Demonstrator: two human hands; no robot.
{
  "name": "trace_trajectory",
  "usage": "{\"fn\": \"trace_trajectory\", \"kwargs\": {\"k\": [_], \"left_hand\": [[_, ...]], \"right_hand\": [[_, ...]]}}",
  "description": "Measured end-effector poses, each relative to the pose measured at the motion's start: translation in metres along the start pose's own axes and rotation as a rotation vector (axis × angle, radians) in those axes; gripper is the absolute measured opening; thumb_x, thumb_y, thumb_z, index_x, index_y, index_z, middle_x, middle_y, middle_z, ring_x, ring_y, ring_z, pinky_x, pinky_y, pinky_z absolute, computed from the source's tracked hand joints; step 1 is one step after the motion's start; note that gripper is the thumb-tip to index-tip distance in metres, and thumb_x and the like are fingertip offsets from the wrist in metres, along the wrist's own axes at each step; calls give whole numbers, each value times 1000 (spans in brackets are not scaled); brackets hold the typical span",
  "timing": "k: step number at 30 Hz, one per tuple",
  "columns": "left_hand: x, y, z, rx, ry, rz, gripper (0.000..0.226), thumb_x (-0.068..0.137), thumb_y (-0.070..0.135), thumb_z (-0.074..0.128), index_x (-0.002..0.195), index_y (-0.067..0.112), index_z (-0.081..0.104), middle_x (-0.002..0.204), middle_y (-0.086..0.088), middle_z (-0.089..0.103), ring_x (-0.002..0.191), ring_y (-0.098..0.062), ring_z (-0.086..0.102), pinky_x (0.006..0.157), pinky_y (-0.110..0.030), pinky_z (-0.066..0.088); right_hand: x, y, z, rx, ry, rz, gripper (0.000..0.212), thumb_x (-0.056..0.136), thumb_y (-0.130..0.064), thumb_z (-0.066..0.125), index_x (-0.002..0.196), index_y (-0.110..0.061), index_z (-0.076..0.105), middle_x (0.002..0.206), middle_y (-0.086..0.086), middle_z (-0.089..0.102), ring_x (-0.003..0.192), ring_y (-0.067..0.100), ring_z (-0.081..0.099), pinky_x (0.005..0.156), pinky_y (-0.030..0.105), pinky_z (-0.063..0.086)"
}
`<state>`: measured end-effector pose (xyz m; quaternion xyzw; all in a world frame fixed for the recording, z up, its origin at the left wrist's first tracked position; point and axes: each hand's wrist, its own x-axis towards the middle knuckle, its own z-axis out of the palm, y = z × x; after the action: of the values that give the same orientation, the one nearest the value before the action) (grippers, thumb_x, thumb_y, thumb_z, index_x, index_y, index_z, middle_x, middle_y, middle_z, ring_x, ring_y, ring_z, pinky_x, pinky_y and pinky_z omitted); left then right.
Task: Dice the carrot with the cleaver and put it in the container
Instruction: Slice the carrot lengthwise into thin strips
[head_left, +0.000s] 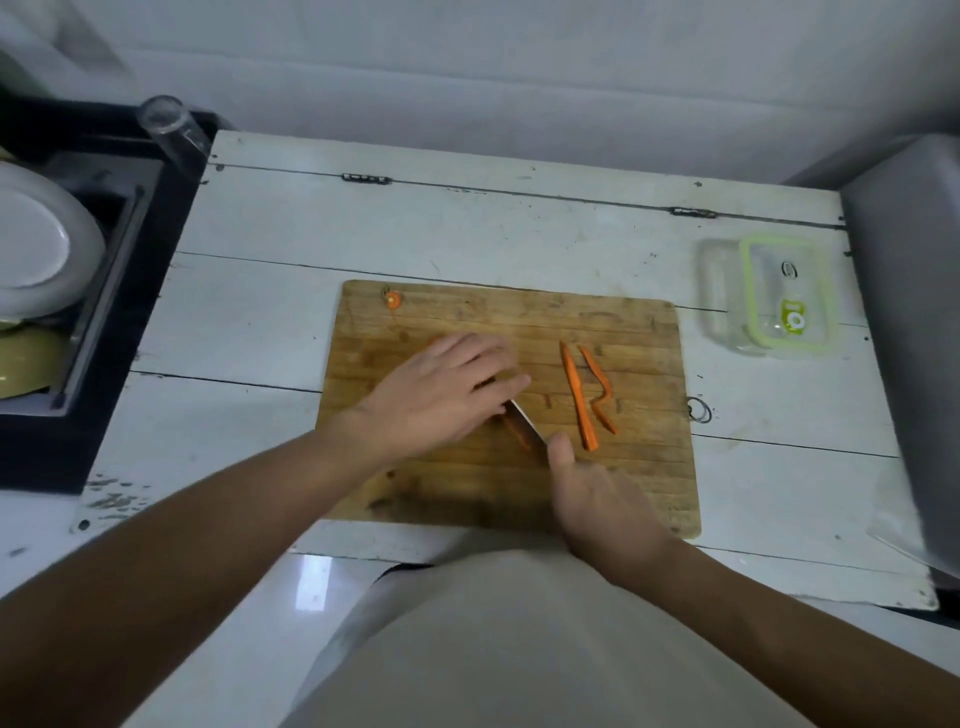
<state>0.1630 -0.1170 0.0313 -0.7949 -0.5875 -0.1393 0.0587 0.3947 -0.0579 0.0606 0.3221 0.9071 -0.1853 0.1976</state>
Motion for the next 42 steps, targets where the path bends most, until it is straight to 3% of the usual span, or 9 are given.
{"fn": "trace_trajectory", "kwargs": {"k": [7,19,23,26,29,32,34,36,42], "left_hand": [[38,-3,-2,47,-205,384,6,97,10,61,101,14,59,92,-4,65,86,-24,60,80,-36,47],[34,-8,5,-30,-160,332,24,78,1,80,86,17,63,80,-1,62,72,-20,58,69,-31,48],[34,-3,4,62,-187,269,13,90,12,69,97,18,60,95,-2,66,90,-23,61,81,-33,45],[-1,31,9,74,-82,-242,52,90,10,62,140,17,51,141,-13,52,128,-32,47,109,-46,42],[-37,86,20,-119,53,-683,51,94,15,62,143,10,52,142,-12,51,132,-28,45,110,-53,44],[-51,111,33,-209,-114,-667,54,100,36,51,149,14,45,149,-6,47,136,-22,42,112,-47,43],[-51,112,42,-206,-204,-602,63,102,46,44,156,16,33,160,-6,36,147,-22,31,122,-43,27],[-48,109,47,-195,-211,-539,67,102,50,41,158,13,31,162,-8,32,151,-23,24,125,-40,15],[-48,97,58,-116,-167,-419,70,100,52,41,153,6,40,159,-13,39,151,-25,27,129,-39,10]], "right_hand": [[0,2,0,-39,19,3,51,97,-9,46,138,-17,17,88,3,67,77,30,70,67,45,57],[8,-5,-5,-16,-67,-3,43,101,-8,40,137,-17,20,94,5,66,80,29,68,66,41,54],[6,-5,-4,4,-3,6,41,98,-5,36,135,-16,24,94,9,68,82,35,69,67,46,53],[6,-1,-5,80,23,-14,46,92,0,38,132,-17,25,90,10,66,83,38,68,69,49,54],[7,6,-4,115,20,-16,45,90,4,40,128,-17,28,78,4,53,73,34,60,63,44,48],[7,6,-4,109,38,0,38,93,-1,41,124,-19,29,74,1,48,74,36,59,60,39,40],[6,2,-6,105,30,8,39,95,-5,42,129,-18,28,79,5,54,73,36,57,61,38,41],[7,-2,-6,95,20,19,46,96,-8,44,137,-18,26,88,10,60,78,36,60,63,39,43],[13,-8,-7,2,12,91,49,96,-4,44,139,-16,23,87,9,56,78,35,61,66,41,49]]}}
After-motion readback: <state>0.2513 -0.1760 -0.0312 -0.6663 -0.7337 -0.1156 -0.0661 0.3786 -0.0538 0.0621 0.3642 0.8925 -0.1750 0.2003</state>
